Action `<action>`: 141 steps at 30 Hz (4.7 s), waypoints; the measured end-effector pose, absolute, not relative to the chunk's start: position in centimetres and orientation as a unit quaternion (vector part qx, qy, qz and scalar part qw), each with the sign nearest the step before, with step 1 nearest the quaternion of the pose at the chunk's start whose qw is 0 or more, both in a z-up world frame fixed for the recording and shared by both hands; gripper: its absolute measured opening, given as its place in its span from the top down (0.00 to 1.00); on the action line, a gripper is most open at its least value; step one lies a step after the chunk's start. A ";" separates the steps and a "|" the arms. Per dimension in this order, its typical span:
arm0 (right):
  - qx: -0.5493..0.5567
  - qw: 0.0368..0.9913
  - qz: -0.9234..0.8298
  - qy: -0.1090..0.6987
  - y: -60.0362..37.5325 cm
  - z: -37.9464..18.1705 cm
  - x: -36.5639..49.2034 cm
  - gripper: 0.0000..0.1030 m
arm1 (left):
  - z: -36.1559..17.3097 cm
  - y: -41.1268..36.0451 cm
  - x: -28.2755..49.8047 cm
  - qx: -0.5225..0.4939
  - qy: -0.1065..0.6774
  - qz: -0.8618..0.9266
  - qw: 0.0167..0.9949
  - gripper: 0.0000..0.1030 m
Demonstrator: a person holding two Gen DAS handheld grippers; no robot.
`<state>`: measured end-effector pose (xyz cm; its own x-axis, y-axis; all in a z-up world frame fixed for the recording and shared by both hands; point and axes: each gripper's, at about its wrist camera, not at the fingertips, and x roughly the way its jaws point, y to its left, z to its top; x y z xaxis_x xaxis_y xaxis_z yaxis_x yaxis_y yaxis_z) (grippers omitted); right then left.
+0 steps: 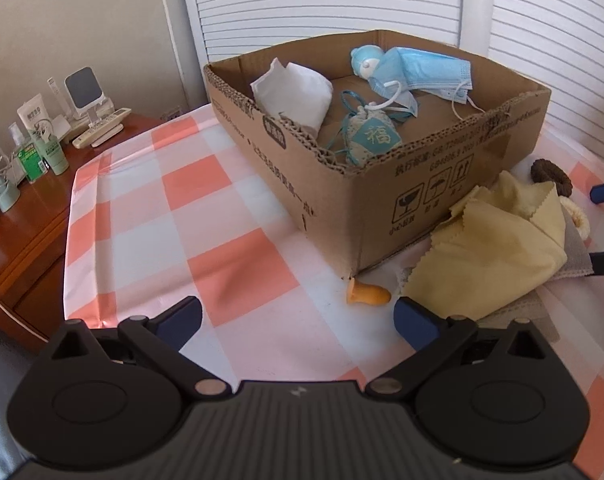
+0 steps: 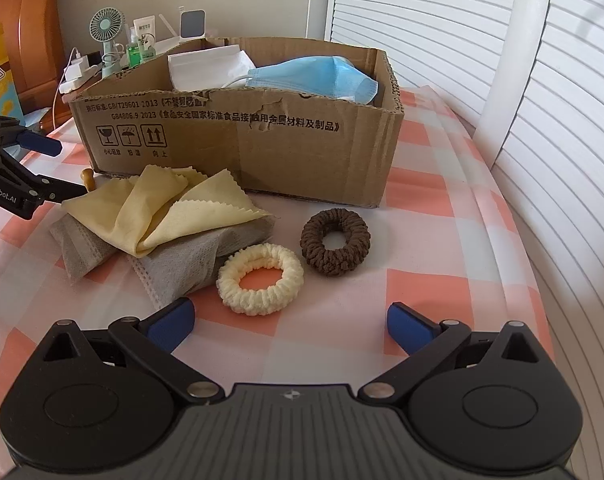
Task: Organize soft objects
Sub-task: 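Move the left tool down to the small orange earplug, then close the left tool on the earplug while the right tool grasps the cream hair tie, then drop the earplug into the box with the left tool while the right tool releases the hair tie there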
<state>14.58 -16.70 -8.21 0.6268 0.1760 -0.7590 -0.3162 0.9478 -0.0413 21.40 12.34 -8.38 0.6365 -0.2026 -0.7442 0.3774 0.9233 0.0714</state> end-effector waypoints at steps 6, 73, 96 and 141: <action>-0.086 0.898 0.137 0.410 -16.7 -8.2 14.6 0.00 | -8.0 12.1 21.2 0.108 0.392 -0.197 0.892 0.33; -0.098 0.903 0.170 0.382 -15.0 -7.7 14.9 0.37 | -7.8 10.5 16.4 -0.024 0.380 -0.082 0.921 0.79; -0.116 0.902 0.185 0.372 -15.9 -4.1 13.5 0.63 | -3.1 10.1 15.5 0.059 0.377 -0.183 0.906 0.81; -0.095 0.929 0.198 0.299 -14.5 4.4 23.6 0.00 | 2.5 7.9 14.7 0.115 0.329 -0.203 0.915 0.02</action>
<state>23.62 -14.55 4.40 0.7436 0.3101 -0.5923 -0.4239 0.9038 -0.0590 14.74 7.87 2.46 0.7006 -0.2967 -0.6490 0.4480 0.8908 0.0764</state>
